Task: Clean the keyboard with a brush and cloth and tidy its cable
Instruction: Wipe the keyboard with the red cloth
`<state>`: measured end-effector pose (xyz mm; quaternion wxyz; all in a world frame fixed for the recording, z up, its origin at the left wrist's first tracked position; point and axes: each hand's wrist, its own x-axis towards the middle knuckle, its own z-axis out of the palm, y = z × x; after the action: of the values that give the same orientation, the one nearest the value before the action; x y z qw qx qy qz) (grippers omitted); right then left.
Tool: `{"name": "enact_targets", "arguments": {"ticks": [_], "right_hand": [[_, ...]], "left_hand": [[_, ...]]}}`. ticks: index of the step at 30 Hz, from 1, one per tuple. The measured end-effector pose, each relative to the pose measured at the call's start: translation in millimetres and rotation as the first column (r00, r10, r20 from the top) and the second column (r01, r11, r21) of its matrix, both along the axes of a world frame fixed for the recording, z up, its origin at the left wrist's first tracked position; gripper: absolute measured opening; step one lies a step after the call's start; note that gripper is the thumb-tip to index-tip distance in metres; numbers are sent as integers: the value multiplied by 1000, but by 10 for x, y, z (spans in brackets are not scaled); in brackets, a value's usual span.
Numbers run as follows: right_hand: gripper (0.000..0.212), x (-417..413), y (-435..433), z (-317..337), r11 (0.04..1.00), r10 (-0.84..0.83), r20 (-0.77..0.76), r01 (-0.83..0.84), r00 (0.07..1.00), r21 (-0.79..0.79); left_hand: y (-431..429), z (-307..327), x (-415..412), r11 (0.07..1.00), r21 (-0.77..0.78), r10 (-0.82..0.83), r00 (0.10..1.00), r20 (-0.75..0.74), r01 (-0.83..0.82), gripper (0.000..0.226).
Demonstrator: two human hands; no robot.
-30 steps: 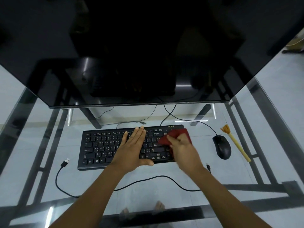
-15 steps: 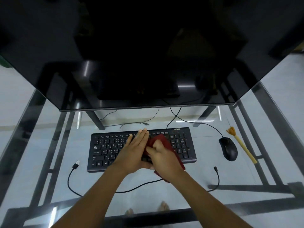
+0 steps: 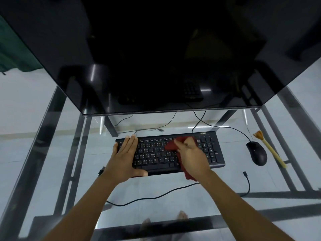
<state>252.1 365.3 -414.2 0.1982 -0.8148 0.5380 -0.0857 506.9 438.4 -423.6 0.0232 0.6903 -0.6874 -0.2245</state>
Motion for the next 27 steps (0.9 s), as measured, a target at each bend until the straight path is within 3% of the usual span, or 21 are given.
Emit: {"name": "enact_targets", "arguments": {"ticks": [3, 7, 9, 11, 13, 15, 19, 24, 27], "right_hand": [[40, 140, -11, -12, 995, -68, -95, 61, 993, -73], [40, 422, 322, -32, 962, 270, -50, -267, 962, 50], [36, 436, 258, -18, 971, 227, -1, -226, 974, 72], [37, 382, 97, -5, 997, 42, 44, -45, 998, 55], [39, 383, 5, -16, 998, -68, -48, 68, 997, -10], [43, 562, 86, -13, 999, -25, -80, 22, 996, -48], [48, 779, 257, -70, 968, 241, -84, -245, 967, -51], [41, 801, 72, -53, 987, -160, -37, 159, 986, -29], [46, 1075, 206, -22, 1000, 3, -2, -3, 1000, -3]], "left_hand": [[6, -19, 15, 1000, -7, -4, 1000, 7, 5, 135], [4, -64, 32, 999, -34, -17, 999, 30, 18, 140], [9, -78, 40, 999, -42, -18, 999, 29, 19, 139], [11, -80, 43, 999, -50, -16, 1000, 19, 17, 137], [15, -87, 44, 998, -61, -25, 1000, 18, 26, 135], [24, -109, 56, 996, -80, -33, 999, 19, 34, 135], [49, -157, 70, 993, -111, -40, 999, -13, 39, 132], [62, -178, 78, 989, -142, -37, 999, -25, 33, 130], [66, -209, 83, 985, -169, -34, 999, -42, 27, 129]]}}
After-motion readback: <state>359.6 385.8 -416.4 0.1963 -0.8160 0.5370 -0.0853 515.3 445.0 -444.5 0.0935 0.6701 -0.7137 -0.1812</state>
